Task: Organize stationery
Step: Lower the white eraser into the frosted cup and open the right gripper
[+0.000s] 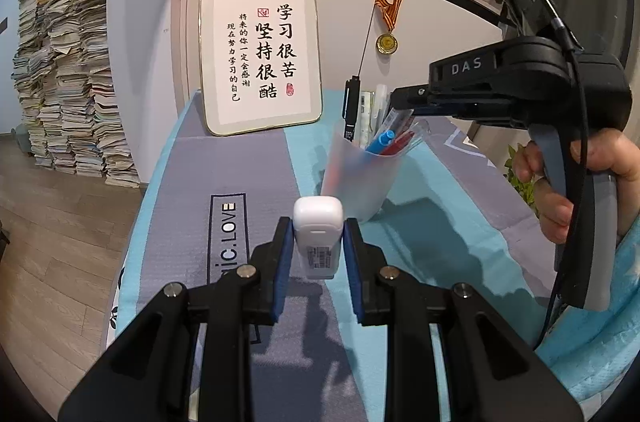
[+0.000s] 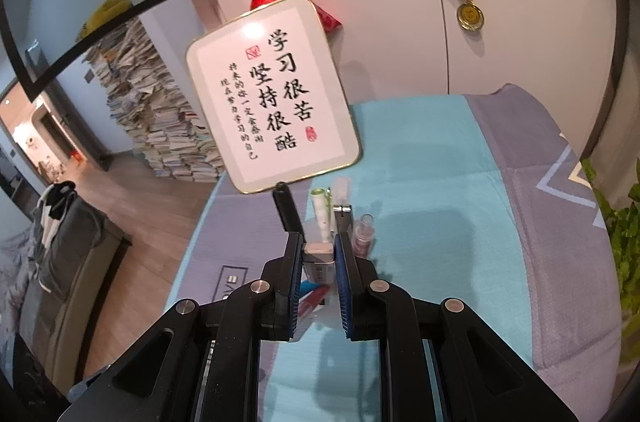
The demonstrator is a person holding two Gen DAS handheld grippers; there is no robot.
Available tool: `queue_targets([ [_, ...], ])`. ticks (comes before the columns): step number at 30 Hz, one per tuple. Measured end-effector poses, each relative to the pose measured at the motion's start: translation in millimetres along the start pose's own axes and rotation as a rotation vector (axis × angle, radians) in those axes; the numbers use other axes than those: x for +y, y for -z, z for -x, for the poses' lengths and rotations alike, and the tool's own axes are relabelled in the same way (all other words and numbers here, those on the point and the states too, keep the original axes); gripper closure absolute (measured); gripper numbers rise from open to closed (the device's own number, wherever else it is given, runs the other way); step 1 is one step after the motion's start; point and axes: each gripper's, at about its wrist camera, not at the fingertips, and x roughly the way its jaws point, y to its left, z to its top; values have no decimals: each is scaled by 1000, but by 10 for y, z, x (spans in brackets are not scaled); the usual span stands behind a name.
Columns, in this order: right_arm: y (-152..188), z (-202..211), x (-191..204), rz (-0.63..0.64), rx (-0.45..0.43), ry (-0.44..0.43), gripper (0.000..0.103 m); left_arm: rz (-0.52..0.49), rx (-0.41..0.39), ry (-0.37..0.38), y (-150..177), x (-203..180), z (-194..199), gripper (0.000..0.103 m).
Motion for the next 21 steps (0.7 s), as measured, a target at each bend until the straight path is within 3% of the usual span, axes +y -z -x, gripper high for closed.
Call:
queue_targets([
  [13,28,-110,8,-3,45,13,86,-7,7,-1,-14,-5,-15,80],
  [21,34,17,72,36,6,-17,86,-10,8,-4,-20,-23,-1,80],
])
